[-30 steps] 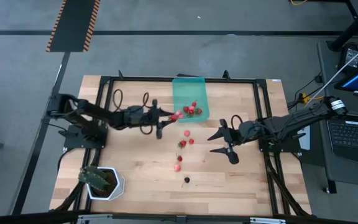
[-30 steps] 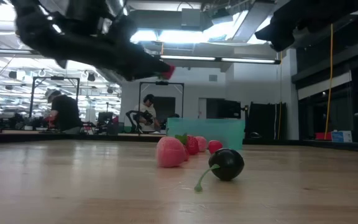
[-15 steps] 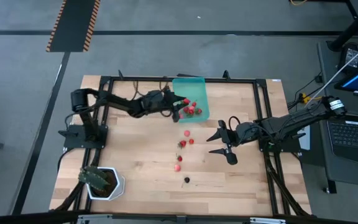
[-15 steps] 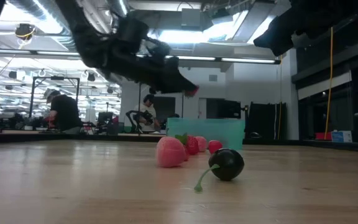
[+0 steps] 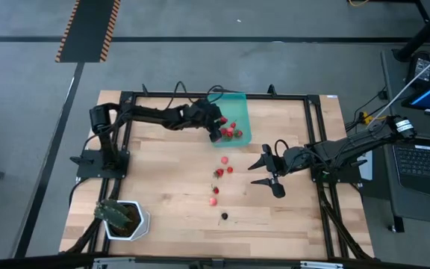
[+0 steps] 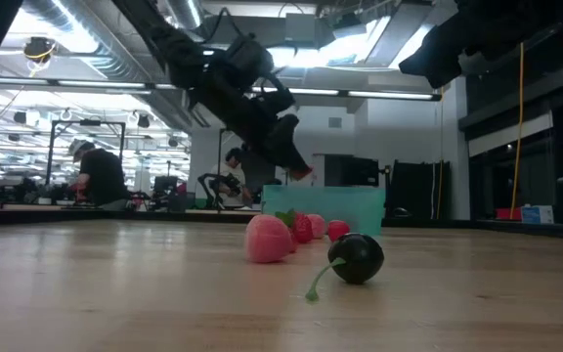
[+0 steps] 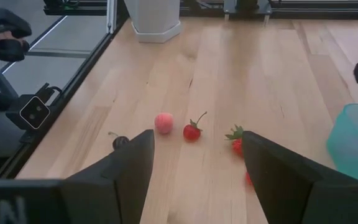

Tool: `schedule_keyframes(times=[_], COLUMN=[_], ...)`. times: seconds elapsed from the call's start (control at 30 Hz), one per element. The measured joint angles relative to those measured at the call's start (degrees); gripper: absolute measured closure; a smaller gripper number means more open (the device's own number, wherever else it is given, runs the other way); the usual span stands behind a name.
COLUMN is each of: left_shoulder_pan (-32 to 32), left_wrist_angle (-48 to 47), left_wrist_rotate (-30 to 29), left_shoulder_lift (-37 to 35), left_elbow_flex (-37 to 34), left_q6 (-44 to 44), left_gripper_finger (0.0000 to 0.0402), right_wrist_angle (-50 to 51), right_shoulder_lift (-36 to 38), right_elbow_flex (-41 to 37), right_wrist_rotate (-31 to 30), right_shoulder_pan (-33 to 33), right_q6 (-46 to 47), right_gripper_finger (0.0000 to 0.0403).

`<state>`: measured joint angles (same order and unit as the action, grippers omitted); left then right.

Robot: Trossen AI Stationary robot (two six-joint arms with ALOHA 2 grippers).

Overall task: Pick and placing Produce into tupperware
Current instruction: Put the red strawberry into the blue bin

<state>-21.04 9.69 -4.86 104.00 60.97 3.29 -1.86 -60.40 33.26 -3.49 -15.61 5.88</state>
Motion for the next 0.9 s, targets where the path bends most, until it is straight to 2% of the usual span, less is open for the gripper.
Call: schedule_keyframes(times=[0.33, 0.9], left_shoulder_pan=[-1.03, -1.46], left_wrist_angle=[-11.94, -13.13], left_wrist_rotate=[-0.53, 1.14], left_shoulder_lift=[1.13, 4.43], left_elbow_flex=[5.69, 6.36], left_q6=[1.83, 2.00], left_gripper_finger=[0.0279, 0.0279], right_wrist_angle=[-0.04, -0.19], right_shoulder_lift=[0.02, 0.04], right_elbow_flex=[0.00, 0.00], right_wrist_rotate=[0.03, 0.04], right_shoulder_pan=[-0.01, 0.00], right_q6=[1.43, 1.45], right_gripper_finger=[0.0160, 0.0160])
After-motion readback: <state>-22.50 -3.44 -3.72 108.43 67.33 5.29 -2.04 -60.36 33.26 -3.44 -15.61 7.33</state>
